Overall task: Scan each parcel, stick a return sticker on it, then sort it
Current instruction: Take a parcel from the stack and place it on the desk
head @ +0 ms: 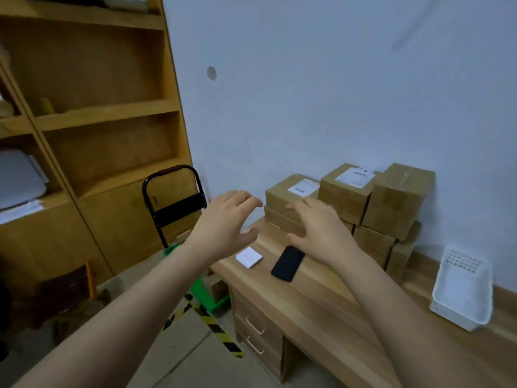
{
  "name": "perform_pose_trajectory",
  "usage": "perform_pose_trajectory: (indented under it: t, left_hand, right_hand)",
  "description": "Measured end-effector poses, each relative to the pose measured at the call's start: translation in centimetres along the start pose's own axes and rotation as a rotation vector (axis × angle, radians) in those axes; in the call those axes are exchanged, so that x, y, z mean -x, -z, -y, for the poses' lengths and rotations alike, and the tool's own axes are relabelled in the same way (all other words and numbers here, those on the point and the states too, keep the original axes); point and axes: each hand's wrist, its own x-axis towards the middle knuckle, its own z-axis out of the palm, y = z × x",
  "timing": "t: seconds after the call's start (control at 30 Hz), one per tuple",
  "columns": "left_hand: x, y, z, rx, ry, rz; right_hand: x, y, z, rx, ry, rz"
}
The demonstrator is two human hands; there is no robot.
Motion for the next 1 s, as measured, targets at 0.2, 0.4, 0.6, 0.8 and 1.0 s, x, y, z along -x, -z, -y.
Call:
perform_pose_trajectory:
  t: [0.2,0.4,0.6,0.8,1.0]
  left_hand:
    - [-6.8,-7.7,6.3,0.064,-0.024,0.038]
    - [-13.8,-14.2,12.6,0.124,-0.040,0.068]
    - [-19.4,-20.5,16.5,0.222,-0.093,0.108]
    - [-24.4,-28.6,19.3,0.335,-0.198,0.194]
    - [-28.7,-36.2,22.0,0.446,-0.296,0.340]
  right_hand:
    - [-8.3,-5.0,-3.8,0.023,-0.089,0.015]
    - [-17.5,-9.5,-7.3,-0.018,-0.165,0.009]
    - [-23.1,-13.2,-10.1,-0.033,-0.266,0.015]
    - [-26.0,-17.7,-13.6,-0.022,-0.499,0.023]
    - [-28.5,-23.6,-14.6,0.013,-0.799,-0.064]
